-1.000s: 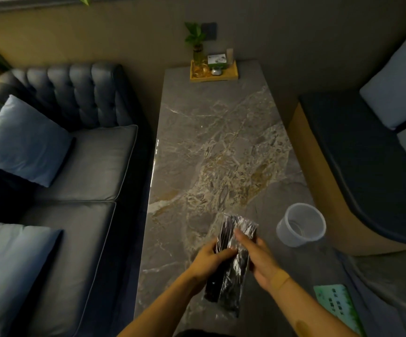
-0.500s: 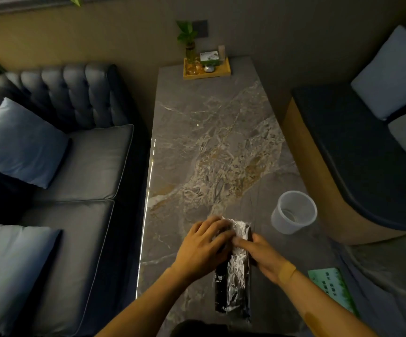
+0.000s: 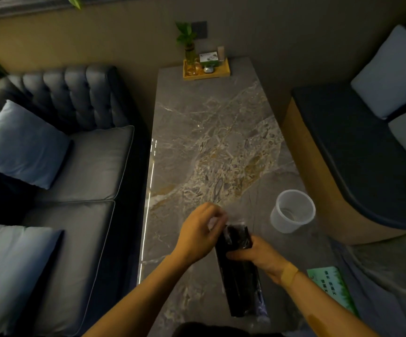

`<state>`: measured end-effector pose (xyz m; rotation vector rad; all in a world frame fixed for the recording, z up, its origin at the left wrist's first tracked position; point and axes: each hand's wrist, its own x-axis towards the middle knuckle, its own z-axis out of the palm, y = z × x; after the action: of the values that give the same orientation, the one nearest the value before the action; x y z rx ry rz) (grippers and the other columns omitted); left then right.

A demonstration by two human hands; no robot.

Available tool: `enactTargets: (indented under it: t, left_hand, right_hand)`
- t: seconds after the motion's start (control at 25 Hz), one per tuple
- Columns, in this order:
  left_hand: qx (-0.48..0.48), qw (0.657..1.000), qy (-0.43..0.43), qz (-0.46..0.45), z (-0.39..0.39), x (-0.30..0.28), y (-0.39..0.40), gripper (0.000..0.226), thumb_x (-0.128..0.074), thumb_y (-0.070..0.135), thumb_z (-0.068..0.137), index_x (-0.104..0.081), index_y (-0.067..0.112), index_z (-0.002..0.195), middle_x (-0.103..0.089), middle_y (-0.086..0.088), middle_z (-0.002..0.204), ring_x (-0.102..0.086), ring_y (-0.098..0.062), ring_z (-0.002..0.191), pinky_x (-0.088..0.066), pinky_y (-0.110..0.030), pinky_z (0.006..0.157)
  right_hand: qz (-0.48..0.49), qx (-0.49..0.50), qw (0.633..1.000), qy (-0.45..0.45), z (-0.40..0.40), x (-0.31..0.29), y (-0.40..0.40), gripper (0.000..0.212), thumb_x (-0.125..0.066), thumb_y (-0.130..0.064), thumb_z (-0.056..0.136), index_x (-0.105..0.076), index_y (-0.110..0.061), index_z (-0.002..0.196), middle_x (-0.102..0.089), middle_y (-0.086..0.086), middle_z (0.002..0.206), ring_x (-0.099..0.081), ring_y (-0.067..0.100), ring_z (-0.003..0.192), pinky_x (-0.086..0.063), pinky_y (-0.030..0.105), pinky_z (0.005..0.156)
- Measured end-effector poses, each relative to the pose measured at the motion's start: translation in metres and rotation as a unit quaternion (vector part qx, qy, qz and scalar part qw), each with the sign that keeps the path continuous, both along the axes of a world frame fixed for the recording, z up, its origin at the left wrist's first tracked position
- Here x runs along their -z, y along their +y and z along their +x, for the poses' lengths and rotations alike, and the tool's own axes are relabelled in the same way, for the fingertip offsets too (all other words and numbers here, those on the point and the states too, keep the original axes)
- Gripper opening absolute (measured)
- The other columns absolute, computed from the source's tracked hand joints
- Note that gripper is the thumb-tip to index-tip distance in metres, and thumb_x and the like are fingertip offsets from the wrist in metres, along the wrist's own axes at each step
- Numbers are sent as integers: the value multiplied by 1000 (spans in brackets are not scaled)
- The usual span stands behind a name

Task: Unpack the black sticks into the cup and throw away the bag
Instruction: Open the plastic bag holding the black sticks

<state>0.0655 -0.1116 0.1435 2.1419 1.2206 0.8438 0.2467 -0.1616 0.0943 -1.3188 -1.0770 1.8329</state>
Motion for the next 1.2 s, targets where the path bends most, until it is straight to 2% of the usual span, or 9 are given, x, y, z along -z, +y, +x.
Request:
enactTargets:
  t: [0.16, 0.32, 0.44, 0.52, 0.72, 0.88, 0.96, 1.04, 1.2]
  left_hand:
    - [-96, 941, -165, -279, 4, -18, 23, 10, -66, 16, 90, -68, 7, 88, -67, 0, 75, -61, -8, 67, -50, -22, 64]
    - [-153, 861, -274, -401, 4, -16, 25, 11, -63, 16, 92, -65, 7, 97, -71, -2, 83, -60, -14, 65, -50, -22, 57]
    - [-180, 756, -407, -480, 4, -6, 19, 32, -59, 42, 91, -57, 20, 115, -69, -10, 102, -65, -19, 82, -54, -34, 73]
    - [-164, 735, -402, -520, 3, 5, 8, 40, -57, 53, 87, -58, 27, 117, -70, -10, 112, -65, -24, 98, -52, -42, 89]
    - [-169, 776, -350, -497, 5, 23, -10, 4, -74, 20, 82, -74, 19, 86, -71, -8, 93, -65, -18, 83, -52, -29, 72]
    - [-224, 795, -352, -440, 7, 26, -10, 12, -72, 10, 83, -74, 18, 74, -69, -3, 74, -63, -14, 72, -52, -27, 67]
    - [-238, 814, -339, -408, 7, 30, -11, 7, -72, 8, 83, -73, 14, 78, -70, 0, 71, -63, -11, 69, -53, -23, 66]
    - [-249, 830, -323, -380, 8, 34, -13, 6, -73, 8, 83, -72, 12, 78, -70, 4, 66, -63, -5, 64, -52, -16, 60]
    - [-237, 854, -304, -349, 12, 42, -17, 8, -74, 4, 81, -73, 12, 80, -72, 3, 68, -66, -3, 65, -51, -13, 60]
  right_hand:
    - [-9, -40, 999, -12, 4, -3, 0, 47, -84, -19, 70, -67, -20, 114, -75, 0, 109, -69, 17, 104, -55, 24, 84]
    - [-20, -59, 998, -13, 5, -4, -1, 47, -85, -21, 69, -68, -18, 111, -75, 2, 108, -70, 19, 103, -55, 28, 86]
    - [-39, -35, 999, -11, 3, -5, -1, 52, -87, -23, 66, -66, -17, 113, -75, 3, 109, -70, 18, 103, -56, 28, 86]
    - [-40, -24, 999, -10, 2, -5, 0, 52, -86, -22, 67, -65, -18, 115, -75, 3, 110, -70, 17, 103, -55, 30, 88]
    - [-35, -18, 999, -15, 0, -4, 4, 55, -85, -15, 67, -64, -19, 118, -74, 4, 111, -69, 18, 104, -54, 33, 92]
    - [-9, -4, 1000, -26, -7, -1, 4, 60, -85, -14, 68, -57, -23, 120, -72, 0, 111, -69, 12, 101, -55, 21, 79]
    - [55, 99, 986, -119, -15, -1, 2, 57, -86, -23, 67, -51, -29, 112, -63, -4, 111, -63, 12, 100, -51, 19, 76]
    - [170, 198, 928, -267, -19, 0, 0, 48, -82, -38, 67, -48, -32, 100, -57, -7, 101, -56, 8, 93, -47, 19, 74]
    - [192, 154, 931, -269, -32, -10, 4, 34, -73, -51, 71, -52, -44, 97, -61, -10, 98, -58, 4, 88, -55, 29, 73]
